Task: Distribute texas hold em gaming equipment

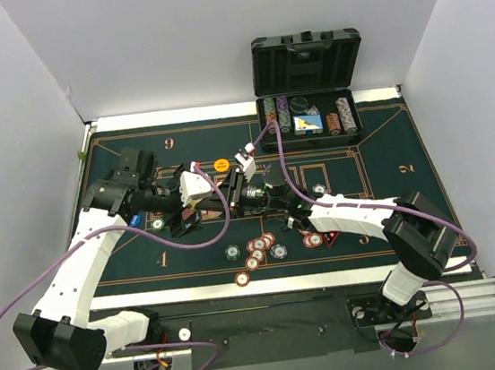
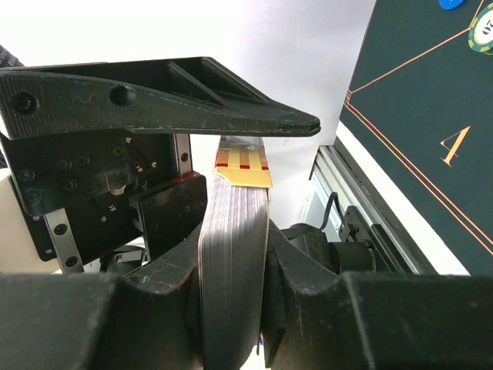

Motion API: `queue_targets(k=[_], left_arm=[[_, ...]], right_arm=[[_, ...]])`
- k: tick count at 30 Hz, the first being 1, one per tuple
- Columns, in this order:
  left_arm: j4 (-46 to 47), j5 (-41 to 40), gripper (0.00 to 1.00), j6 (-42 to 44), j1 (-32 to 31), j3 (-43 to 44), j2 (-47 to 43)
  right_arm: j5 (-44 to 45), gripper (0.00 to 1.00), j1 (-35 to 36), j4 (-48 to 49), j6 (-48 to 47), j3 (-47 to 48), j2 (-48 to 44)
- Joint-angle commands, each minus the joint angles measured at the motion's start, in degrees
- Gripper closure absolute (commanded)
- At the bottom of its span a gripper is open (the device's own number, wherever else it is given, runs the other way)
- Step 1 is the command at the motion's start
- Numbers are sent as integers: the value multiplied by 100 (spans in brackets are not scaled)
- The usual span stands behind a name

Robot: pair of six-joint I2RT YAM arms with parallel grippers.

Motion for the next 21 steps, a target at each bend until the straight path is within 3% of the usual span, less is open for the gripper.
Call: queue_targets(k=[1, 4, 8, 10, 11, 14, 15, 21], left_arm=[[187, 206, 10, -39, 6, 74, -36], [196, 232, 17, -83, 6, 127, -28], [65, 267, 39, -75, 24, 180, 42], [-67, 337, 57, -22, 41, 180, 34], [-67, 364, 59, -13, 50, 136, 16], [37, 408, 94, -118, 76, 48, -106], [38, 425, 100, -153, 76, 13, -124], [-23, 557, 100, -206, 85, -145, -300]], right_arm=[[-44, 100, 69, 593, -27, 307, -190], [-70, 100, 69, 558, -10, 360, -128], [-97, 100, 60, 540, -1, 369, -102], [-132, 95, 34, 436, -70, 360, -181], [-141, 94, 42, 313, -115, 351, -225], [-158, 75, -10, -206, -474, 342, -444], [-158, 71, -36, -477, -536, 334, -497], [-237, 55, -291, -1364, -1054, 123, -954]])
